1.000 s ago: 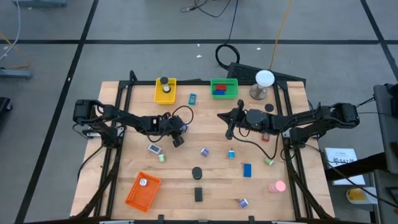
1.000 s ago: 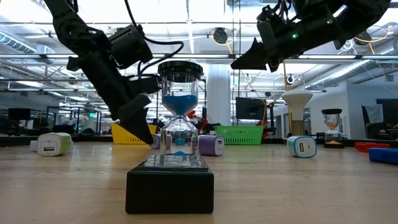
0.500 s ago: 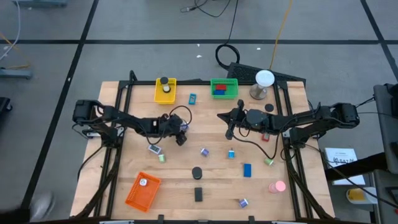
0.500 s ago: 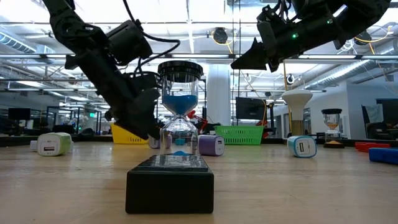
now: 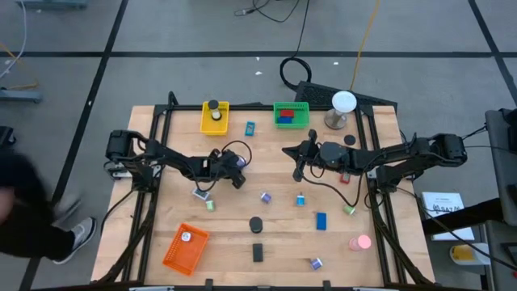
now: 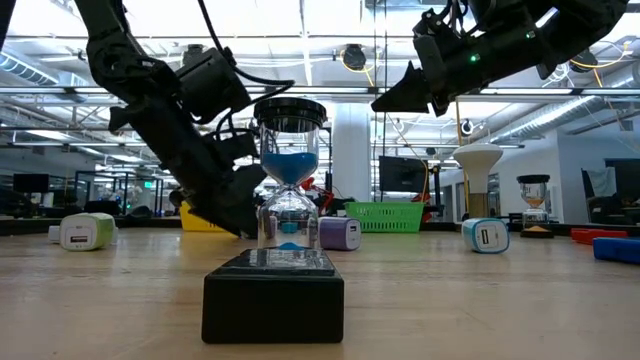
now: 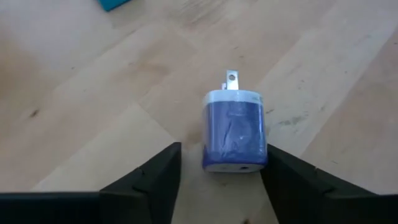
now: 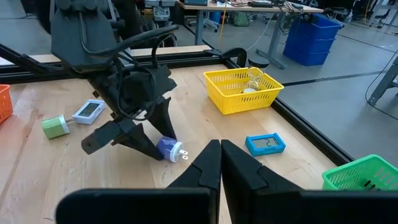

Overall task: Pick & Place Office items
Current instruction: Put the top purple charger adapter into the orange bin

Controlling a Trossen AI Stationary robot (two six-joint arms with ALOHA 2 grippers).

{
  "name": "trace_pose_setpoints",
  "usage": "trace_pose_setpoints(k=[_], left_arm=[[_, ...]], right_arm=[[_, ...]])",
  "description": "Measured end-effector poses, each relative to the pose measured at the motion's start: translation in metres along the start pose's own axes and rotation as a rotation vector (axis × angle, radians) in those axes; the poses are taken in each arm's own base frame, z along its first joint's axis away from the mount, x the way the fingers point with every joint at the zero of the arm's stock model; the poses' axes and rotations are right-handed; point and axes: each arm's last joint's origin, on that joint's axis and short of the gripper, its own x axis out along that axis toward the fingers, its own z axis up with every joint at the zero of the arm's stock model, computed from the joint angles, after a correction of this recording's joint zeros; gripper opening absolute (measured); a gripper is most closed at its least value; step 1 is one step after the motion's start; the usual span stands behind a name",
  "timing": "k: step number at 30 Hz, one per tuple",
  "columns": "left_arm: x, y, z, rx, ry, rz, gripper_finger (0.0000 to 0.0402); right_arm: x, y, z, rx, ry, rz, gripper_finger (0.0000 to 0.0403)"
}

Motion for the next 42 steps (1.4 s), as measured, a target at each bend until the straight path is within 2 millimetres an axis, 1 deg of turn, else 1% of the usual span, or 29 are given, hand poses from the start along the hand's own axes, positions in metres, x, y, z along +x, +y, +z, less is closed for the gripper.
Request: trace_pose_setpoints(k=[6, 9, 12, 17, 19, 22, 25, 28, 31, 36, 40, 42], left_arm=[[0.000, 0.000, 0.001, 0.038, -0.012, 0.003, 0.0154], [0.000, -0.001, 0.002, 0.060, -0.021, -0.001, 0.0138], [0.000, -0.001, 0.002, 0.067, -0.022, -0.002, 0.0137], [-0.002, -0.005, -0.001, 0.108, -0.023, -0.011, 0.0152], [-0.005, -0.010, -0.003, 0.149, -0.029, -0.022, 0.0147], [-0.009, -0.019, -0.005, 0.204, -0.061, -0.059, 0.0133], [-0.014, -0.029, -0.005, 0.248, -0.112, -0.110, 0.0133], [-0.017, -0.033, -0.006, 0.273, -0.166, -0.232, 0.0136], [-0.019, -0.030, -0.011, 0.287, -0.217, -0.387, 0.0142], [-0.029, -0.018, -0.020, 0.290, -0.328, -0.671, 0.0133], [-0.037, -0.010, -0.023, 0.267, -0.368, -0.841, 0.0137], [-0.039, -0.010, -0.024, 0.271, -0.371, -0.894, 0.0141]], right_arm=[[0.000, 0.000, 0.000, 0.000, 0.000, 0.000, 0.0004], [0.000, 0.000, 0.000, 0.000, 0.000, 0.000, 0.0004], [0.000, 0.000, 0.000, 0.000, 0.001, 0.000, 0.0004], [0.000, 0.000, -0.001, -0.003, 0.010, 0.000, 0.0004], [0.000, 0.000, -0.002, -0.006, 0.019, 0.001, 0.0004], [0.001, 0.002, -0.006, -0.030, 0.048, 0.056, 0.0009], [0.004, 0.008, -0.013, -0.062, 0.080, 0.091, 0.0033], [0.009, 0.017, -0.019, -0.129, 0.084, 0.117, 0.0071], [0.012, 0.031, -0.026, -0.224, 0.067, 0.144, 0.0115], [0.020, 0.058, -0.033, -0.380, 0.065, 0.188, 0.0179], [0.036, 0.082, -0.029, -0.493, 0.048, 0.233, 0.0209], [0.047, 0.094, -0.023, -0.552, 0.028, 0.248, 0.0218]])
